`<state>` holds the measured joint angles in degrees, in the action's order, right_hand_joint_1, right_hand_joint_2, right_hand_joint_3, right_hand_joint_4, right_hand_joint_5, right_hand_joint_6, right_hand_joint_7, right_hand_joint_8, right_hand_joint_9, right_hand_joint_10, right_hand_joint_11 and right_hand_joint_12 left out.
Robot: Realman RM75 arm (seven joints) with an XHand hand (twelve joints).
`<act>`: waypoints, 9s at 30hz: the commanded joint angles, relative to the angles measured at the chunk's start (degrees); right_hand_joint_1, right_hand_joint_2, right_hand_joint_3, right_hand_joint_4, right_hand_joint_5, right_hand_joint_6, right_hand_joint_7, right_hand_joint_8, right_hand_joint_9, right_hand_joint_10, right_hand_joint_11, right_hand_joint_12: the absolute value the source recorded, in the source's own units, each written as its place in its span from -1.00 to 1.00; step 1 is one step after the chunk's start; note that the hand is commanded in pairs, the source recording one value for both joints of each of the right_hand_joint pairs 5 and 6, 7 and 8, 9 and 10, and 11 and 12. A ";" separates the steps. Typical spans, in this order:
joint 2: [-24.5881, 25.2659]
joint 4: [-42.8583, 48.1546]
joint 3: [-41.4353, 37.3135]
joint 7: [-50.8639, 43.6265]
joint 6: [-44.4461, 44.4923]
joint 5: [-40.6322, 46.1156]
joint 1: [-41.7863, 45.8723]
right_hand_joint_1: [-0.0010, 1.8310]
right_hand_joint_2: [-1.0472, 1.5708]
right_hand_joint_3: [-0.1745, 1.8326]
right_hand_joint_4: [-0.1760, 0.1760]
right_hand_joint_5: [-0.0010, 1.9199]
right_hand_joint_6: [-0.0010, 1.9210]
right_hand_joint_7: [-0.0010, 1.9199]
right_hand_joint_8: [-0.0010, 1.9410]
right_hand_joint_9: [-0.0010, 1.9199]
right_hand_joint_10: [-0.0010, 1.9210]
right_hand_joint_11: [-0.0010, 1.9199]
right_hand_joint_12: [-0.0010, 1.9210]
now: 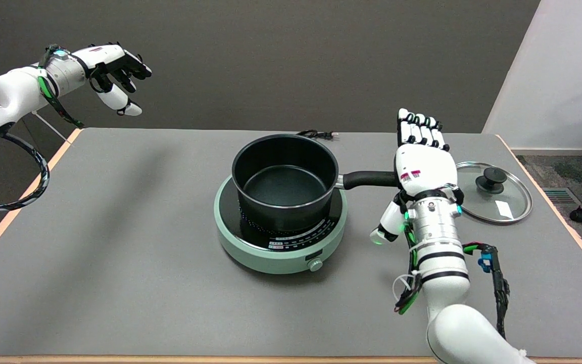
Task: Pick up the pot.
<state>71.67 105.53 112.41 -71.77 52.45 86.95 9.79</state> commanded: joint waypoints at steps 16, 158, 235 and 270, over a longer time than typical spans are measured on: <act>-1.46 -2.41 1.18 -8.47 -5.31 12.30 -12.42 0.55 -0.68 0.18 -1.00 -0.98 -0.98 -0.98 -0.98 -0.98 -0.98 -0.98 -0.98; -3.69 0.20 3.20 -8.39 -7.55 15.76 -8.07 0.46 -0.30 0.17 -0.70 0.57 0.57 0.57 0.55 0.57 0.57 0.57 0.57; -1.67 1.39 4.96 -7.72 -5.65 7.73 -1.68 0.44 -0.41 1.00 -0.69 0.50 0.50 0.50 0.49 0.50 0.50 0.50 0.50; -2.44 0.92 4.77 -5.65 -4.82 8.80 -0.96 0.36 -0.33 1.00 -0.65 0.51 0.51 0.51 0.49 0.51 0.51 0.51 0.51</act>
<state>69.41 106.64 117.19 -77.78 47.24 95.12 8.24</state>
